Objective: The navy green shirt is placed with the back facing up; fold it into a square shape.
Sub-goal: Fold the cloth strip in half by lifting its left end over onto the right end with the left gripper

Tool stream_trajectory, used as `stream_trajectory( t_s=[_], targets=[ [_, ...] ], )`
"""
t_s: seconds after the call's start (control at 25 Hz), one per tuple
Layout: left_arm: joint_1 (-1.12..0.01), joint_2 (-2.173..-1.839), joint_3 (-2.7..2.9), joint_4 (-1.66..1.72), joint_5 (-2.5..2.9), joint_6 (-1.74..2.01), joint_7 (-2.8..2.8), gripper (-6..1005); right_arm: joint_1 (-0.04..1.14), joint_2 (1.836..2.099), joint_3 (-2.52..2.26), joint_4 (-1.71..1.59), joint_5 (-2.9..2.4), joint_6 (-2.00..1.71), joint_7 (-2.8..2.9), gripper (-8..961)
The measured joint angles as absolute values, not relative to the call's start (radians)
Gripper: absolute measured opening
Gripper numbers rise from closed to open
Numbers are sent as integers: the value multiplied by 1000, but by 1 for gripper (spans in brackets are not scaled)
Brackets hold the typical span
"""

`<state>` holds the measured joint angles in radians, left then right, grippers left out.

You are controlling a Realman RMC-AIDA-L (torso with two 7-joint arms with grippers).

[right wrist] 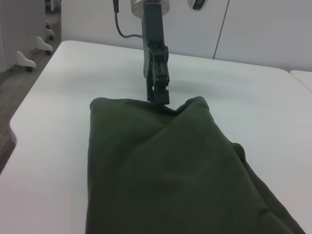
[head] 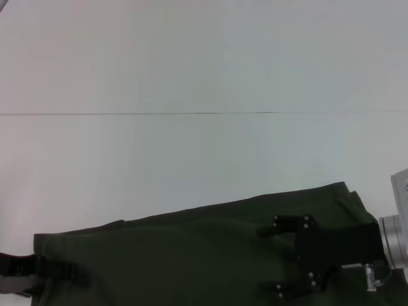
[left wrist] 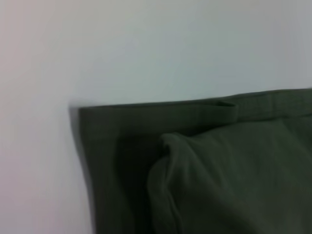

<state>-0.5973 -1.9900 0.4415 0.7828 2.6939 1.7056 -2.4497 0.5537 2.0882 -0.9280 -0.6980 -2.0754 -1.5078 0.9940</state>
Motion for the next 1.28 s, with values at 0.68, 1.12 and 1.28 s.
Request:
stream_trajectory(
  t_s=[0.68, 1.12, 1.28],
  targets=[
    [-595, -1972, 439, 834, 2748, 1711, -2473, 946, 555, 2088, -923, -700, -2075, -1509, 994, 924],
    [-594, -1976, 447, 843, 2778, 1696, -2481, 946, 554, 2088, -920, -700, -2075, -1510, 994, 924],
    [-594, -1979, 448, 842, 2778, 1693, -2481, 946, 554, 2088, -921, -700, -2075, -1509, 994, 924]
  ],
)
